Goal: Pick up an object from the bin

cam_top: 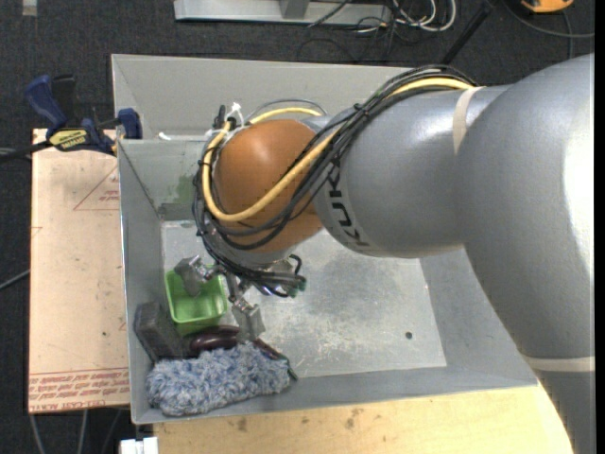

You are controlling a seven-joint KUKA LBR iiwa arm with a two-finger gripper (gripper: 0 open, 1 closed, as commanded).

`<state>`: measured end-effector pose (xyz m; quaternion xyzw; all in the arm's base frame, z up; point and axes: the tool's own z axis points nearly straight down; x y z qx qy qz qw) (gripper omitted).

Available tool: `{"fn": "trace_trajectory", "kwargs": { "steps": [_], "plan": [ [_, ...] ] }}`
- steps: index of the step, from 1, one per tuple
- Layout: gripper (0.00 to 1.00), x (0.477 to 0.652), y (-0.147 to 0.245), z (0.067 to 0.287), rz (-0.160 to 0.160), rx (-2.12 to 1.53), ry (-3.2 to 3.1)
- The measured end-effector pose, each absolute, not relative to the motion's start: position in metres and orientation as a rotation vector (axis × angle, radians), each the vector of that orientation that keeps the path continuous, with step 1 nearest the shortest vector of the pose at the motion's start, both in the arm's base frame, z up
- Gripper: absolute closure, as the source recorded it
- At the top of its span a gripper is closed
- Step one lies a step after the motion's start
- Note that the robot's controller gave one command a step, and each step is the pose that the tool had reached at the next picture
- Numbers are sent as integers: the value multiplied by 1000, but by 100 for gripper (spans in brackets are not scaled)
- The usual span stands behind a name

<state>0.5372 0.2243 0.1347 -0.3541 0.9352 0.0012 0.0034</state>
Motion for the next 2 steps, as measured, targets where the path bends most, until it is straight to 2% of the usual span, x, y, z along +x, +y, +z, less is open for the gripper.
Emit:
{"fn": "trace_trajectory", "kwargs": {
  "steps": [1,2],
  "plan": [
    [0,533,200,163,3,-1148,2928],
    [0,533,214,172,-1,-1321,2842]
  ]
}}
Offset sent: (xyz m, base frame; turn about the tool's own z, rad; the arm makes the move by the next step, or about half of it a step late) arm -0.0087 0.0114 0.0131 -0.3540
